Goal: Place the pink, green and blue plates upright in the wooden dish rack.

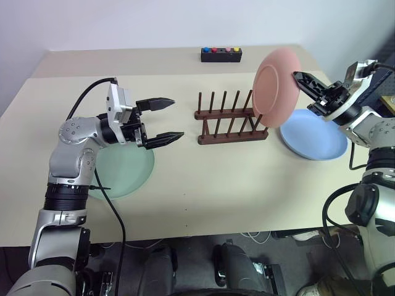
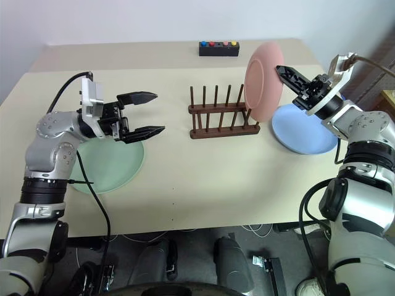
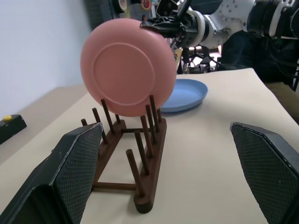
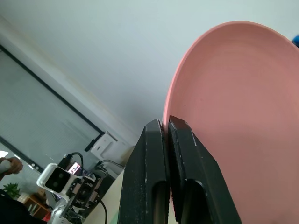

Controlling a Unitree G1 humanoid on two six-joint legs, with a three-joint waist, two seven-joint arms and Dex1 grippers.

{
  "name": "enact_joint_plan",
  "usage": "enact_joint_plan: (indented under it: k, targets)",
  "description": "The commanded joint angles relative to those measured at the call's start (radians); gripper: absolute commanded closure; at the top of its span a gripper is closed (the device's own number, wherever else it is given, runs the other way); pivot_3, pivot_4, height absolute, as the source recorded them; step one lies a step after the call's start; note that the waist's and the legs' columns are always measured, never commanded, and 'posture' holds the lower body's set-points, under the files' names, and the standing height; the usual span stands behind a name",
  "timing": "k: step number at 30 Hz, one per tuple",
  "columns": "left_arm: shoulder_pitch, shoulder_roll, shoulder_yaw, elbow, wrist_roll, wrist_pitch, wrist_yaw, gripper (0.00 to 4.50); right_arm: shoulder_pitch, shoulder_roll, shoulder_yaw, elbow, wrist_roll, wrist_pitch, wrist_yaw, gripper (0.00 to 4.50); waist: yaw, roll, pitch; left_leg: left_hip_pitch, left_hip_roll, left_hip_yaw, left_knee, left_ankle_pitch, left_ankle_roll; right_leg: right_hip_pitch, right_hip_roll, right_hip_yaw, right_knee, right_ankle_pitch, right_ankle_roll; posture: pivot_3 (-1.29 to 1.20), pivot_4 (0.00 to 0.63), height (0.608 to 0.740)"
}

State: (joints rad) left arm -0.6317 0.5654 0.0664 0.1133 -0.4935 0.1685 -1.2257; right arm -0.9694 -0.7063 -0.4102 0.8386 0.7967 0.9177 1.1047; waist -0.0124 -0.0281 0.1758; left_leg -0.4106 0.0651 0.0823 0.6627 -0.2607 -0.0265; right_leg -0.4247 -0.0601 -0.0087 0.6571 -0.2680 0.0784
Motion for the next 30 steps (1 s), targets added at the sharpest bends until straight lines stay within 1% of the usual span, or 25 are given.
enact_joint_plan:
  k: [1, 14, 15, 17, 23, 30]
  targets:
    - [0.002, 0.01, 0.031, -0.039, -0.028, -0.002, 0.005, 0.0, -0.005, 0.0, -0.036, -0.007, 0.002, -0.019, -0.001, 4.49, 0.0, 0.0, 0.0, 0.0, 0.0, 0.0, 0.0, 0.0, 0.0, 0.0, 0.0, 0.0, 0.0, 0.0, 0.0, 0.0, 0.15, 0.74]
    - [-0.004, 0.011, 0.027, -0.039, -0.034, -0.001, 0.009, 0.0, 0.022, 0.022, -0.021, -0.006, -0.034, -0.052, 0.019, 4.49, 0.0, 0.0, 0.0, 0.0, 0.0, 0.0, 0.0, 0.0, 0.0, 0.0, 0.0, 0.0, 0.0, 0.0, 0.0, 0.0, 0.15, 0.74]
    - [-0.004, 0.01, 0.026, -0.04, -0.034, 0.0, 0.011, 0.0, 0.021, 0.022, -0.021, -0.003, -0.035, -0.05, 0.022, 3.87, 0.0, 0.0, 0.0, 0.0, 0.0, 0.0, 0.0, 0.0, 0.0, 0.0, 0.0, 0.0, 0.0, 0.0, 0.0, 0.0, 0.15, 0.74]
    - [-0.005, 0.01, 0.024, -0.041, -0.034, 0.0, 0.012, 0.0, 0.017, 0.024, -0.023, 0.0, -0.036, -0.051, 0.023, 3.09, 0.0, 0.0, 0.0, 0.0, 0.0, 0.0, 0.0, 0.0, 0.0, 0.0, 0.0, 0.0, 0.0, 0.0, 0.0, 0.0, 0.15, 0.74]
    - [-0.003, 0.007, 0.022, -0.043, -0.034, 0.001, 0.016, 0.0, 0.007, 0.014, -0.03, -0.004, -0.037, -0.06, 0.019, 0.05, -0.001, 0.0, 0.0, 0.0, 0.0, 0.0, 0.0, 0.0, 0.0, 0.0, 0.0, 0.0, 0.0, 0.0, 0.0, 0.0, 0.15, 0.74]
    - [-0.004, -0.001, 0.021, -0.04, -0.036, -0.003, 0.021, 0.0, 0.015, -0.024, -0.069, -0.078, -0.013, -0.076, 0.019, 0.01, 0.0, 0.001, 0.0, 0.0, 0.0, 0.0, 0.0, 0.0, 0.0, 0.0, 0.0, 0.0, 0.0, 0.0, 0.0, 0.0, 0.15, 0.74]
